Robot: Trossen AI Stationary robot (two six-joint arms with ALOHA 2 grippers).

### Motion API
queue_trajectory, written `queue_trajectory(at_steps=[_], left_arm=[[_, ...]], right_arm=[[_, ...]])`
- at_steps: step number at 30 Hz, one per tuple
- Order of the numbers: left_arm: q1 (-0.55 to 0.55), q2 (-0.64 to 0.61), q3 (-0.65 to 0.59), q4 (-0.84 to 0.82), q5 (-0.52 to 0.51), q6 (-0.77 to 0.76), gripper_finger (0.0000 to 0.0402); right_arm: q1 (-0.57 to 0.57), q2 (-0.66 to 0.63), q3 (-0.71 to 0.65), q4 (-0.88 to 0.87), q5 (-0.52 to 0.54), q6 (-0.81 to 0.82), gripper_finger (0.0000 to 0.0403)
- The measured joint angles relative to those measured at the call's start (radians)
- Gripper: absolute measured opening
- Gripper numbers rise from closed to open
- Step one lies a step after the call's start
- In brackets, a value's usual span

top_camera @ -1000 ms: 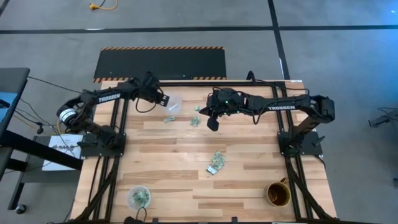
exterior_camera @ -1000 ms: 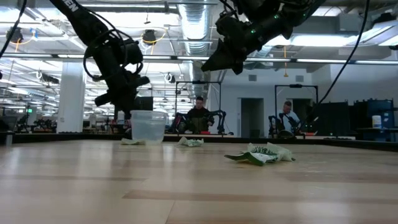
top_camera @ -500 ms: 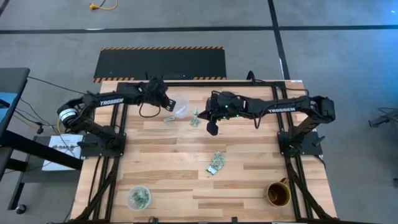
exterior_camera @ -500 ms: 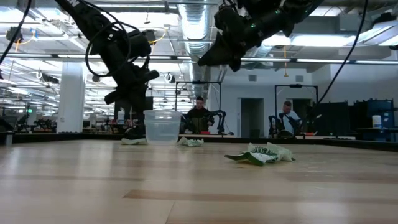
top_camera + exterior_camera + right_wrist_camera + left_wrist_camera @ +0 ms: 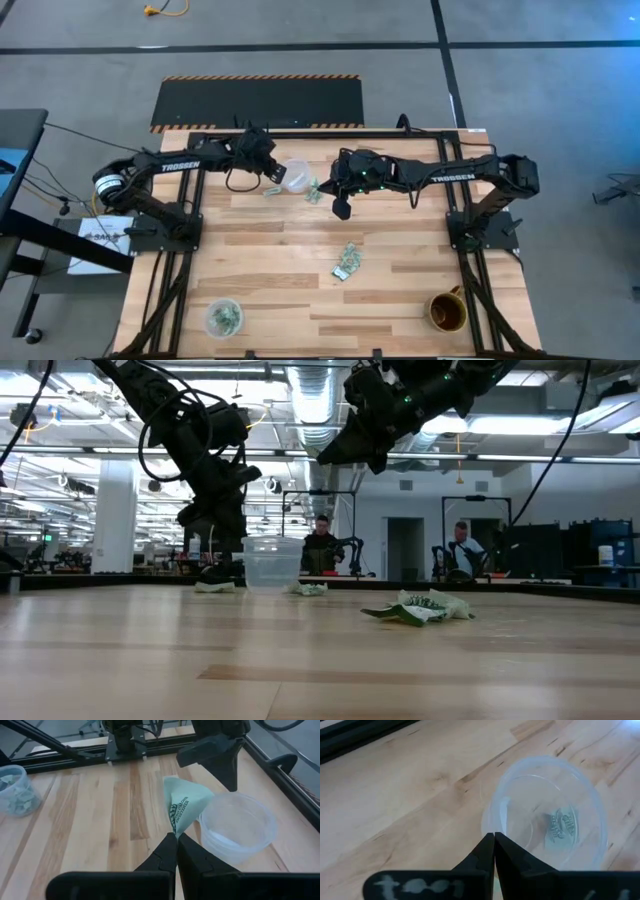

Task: Pick and place Stevia / Truvia into bins
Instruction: Put the stevia packet into the top transparent container

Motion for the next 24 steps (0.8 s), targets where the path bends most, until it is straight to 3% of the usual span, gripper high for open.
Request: queue_trajectory(at_steps=[12, 17, 24], left_arm=[[0.02, -0.066, 0.0, 0.016, -0.044, 0.075, 0.0], [0.026, -0.195, 0.0, 0.027, 0.086, 0.211, 0.0], [0.017, -0.411, 0.0, -0.092, 0.282, 0.394, 0.0]], right_arm=[[-0.002, 0.0, 0.0, 0.0, 0.0, 0.0, 0.0], [-0.021, 0.0, 0.001, 0.0, -0.001, 0.0, 0.0], [-0.074, 0.002, 0.024, 0.031, -0.03, 0.027, 0.0]])
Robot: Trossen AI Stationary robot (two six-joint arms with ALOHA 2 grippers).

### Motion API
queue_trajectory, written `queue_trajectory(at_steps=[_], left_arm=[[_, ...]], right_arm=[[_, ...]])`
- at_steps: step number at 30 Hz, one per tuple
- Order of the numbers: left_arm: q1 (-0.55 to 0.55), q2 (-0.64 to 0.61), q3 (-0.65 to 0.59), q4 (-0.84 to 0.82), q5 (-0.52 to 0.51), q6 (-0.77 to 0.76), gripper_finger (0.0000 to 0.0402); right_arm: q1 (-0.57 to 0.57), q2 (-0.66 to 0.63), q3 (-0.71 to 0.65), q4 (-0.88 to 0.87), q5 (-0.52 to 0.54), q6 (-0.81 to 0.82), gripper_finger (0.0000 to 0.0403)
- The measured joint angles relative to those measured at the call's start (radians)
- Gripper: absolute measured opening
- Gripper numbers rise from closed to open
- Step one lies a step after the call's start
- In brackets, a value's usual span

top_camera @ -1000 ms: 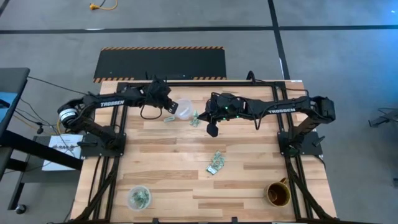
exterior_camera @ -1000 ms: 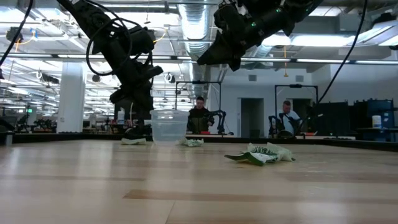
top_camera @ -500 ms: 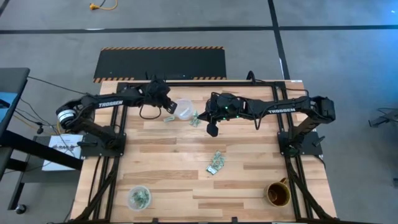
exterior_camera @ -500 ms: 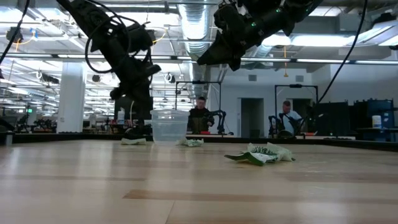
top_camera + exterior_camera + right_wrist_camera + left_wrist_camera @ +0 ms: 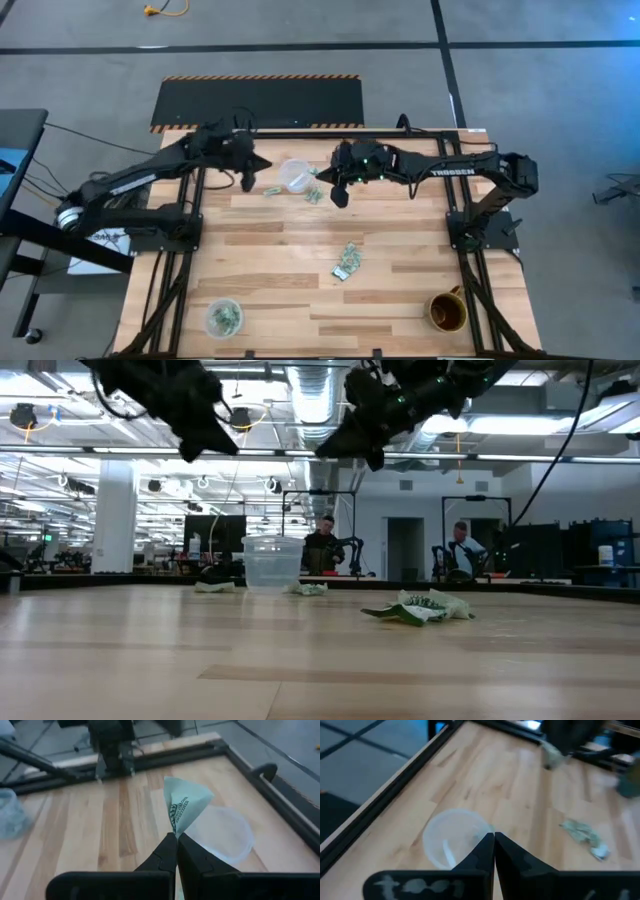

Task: Pick and place Stevia / Truvia into bins
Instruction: Put the stevia packet into the top transparent container

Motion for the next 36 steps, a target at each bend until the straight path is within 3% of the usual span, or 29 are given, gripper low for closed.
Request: queue_trajectory(at_steps=[9, 15, 21, 30, 36], left_arm=[[0.001, -0.188, 0.0, -0.071, 0.009, -0.062, 0.0], [0.001, -0.213, 0.0, -0.084, 0.008, -0.105, 0.0], [0.001, -0.211, 0.0, -0.146, 0.059, -0.068, 0.0], [0.001, -0.211, 0.0, -0.175, 0.059, -0.064, 0.0], [0.001, -0.211, 0.0, -0.175, 0.045, -0.065, 0.0]], right_arm=[[-0.116, 0.182, 0.277, -0.199, -0.127, 0.032, 0.0], [-0.123, 0.334, 0.387, -0.25, -0.14, 0.032, 0.0], [-0.123, 0.436, 0.464, -0.274, -0.231, -0.024, 0.0017], [-0.134, 0.457, 0.492, -0.318, -0.229, -0.027, 0.0083], [-0.15, 0.456, 0.492, -0.429, -0.142, -0.042, 0.0092]])
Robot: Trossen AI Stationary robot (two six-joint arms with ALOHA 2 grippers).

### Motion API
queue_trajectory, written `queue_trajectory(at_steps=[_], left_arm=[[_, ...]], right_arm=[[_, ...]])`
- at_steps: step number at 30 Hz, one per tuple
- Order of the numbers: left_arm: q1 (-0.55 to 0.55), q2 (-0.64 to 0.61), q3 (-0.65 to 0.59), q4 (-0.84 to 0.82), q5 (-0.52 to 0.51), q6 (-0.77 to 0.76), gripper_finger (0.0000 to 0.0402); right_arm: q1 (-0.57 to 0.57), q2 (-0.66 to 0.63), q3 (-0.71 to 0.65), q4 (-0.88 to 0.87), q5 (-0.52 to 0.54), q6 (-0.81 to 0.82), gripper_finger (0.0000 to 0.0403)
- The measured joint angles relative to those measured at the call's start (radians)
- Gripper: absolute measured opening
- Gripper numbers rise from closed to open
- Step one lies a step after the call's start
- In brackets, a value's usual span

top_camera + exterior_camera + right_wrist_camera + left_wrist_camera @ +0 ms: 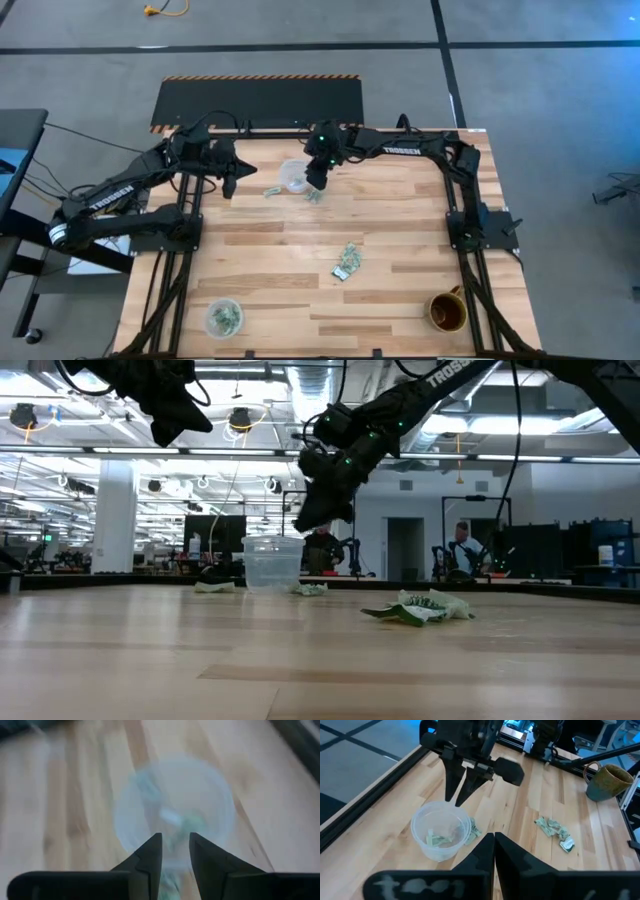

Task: Pick and place Stevia / Truvia into bins
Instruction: Put the stevia packet into the top transparent container

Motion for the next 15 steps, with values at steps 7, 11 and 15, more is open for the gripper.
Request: queue_trajectory(at_steps=[7, 11, 15], left_arm=[[0.0, 0.0, 0.0, 0.002, -0.011, -0.007, 0.0], [0.0, 0.0, 0.0, 0.002, -0.045, -0.008, 0.0], [0.0, 0.0, 0.0, 0.002, -0.096, -0.009, 0.0]], right_arm=[[0.021, -0.02, 0.001, -0.196, 0.064, -0.015, 0.0086], [0.046, -0.018, -0.03, -0.241, 0.07, -0.019, 0.0084], [0.069, -0.018, -0.124, -0.188, 0.074, 0.018, 0.0081]])
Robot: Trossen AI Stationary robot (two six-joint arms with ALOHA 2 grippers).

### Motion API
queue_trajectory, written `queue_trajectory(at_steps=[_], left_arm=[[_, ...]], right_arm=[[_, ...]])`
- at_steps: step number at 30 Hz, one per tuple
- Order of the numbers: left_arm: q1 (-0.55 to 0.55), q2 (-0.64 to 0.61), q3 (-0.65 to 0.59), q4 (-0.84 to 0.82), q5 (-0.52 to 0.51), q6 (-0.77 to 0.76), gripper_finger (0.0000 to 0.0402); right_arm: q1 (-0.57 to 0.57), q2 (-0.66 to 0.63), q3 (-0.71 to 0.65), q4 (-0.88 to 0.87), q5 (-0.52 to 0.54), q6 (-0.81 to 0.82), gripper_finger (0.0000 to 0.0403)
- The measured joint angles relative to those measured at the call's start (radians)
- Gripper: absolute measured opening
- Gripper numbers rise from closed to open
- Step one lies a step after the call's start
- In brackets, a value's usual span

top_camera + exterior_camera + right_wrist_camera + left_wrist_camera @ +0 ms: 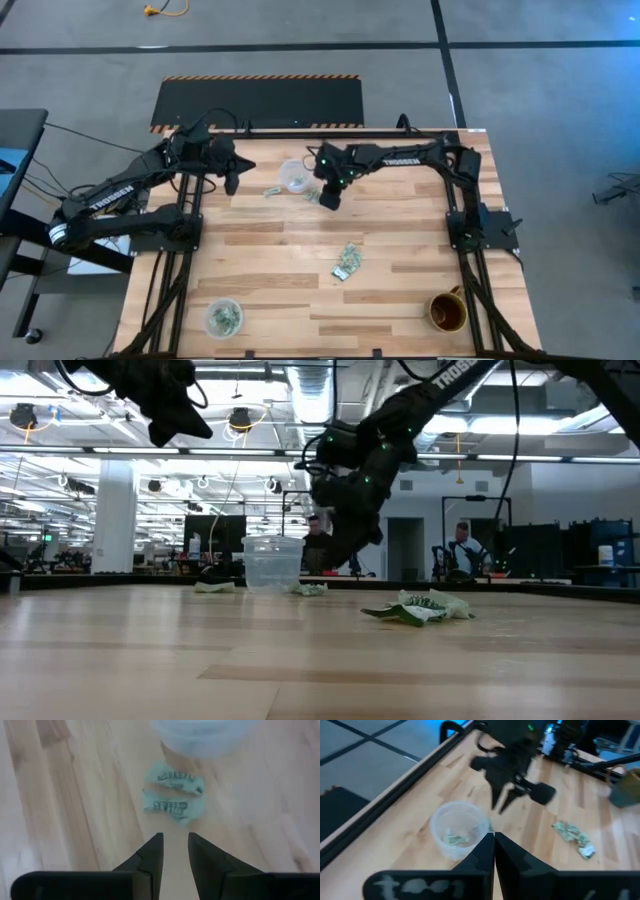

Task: Pick and place Stevia / Truvia into bins
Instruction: Put the stevia packet into the top transparent container

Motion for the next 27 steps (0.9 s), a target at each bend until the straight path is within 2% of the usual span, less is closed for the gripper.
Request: queue_trajectory(at_steps=[4, 7, 27], left_arm=[[0.0, 0.0, 0.0, 0.0, -0.056, -0.001, 0.0], [0.0, 0.0, 0.0, 0.0, -0.089, -0.001, 0.0], [0.0, 0.0, 0.0, 0.0, -0.11, -0.001, 0.0]], right_arm=[[0.003, -0.004, -0.089, 0.178, 0.023, 0.059, 0.0081], [-0.006, -0.003, -0.104, 0.229, 0.021, 0.095, 0.0081], [0.008, -0.003, -0.13, 0.24, 0.022, 0.155, 0.0081]])
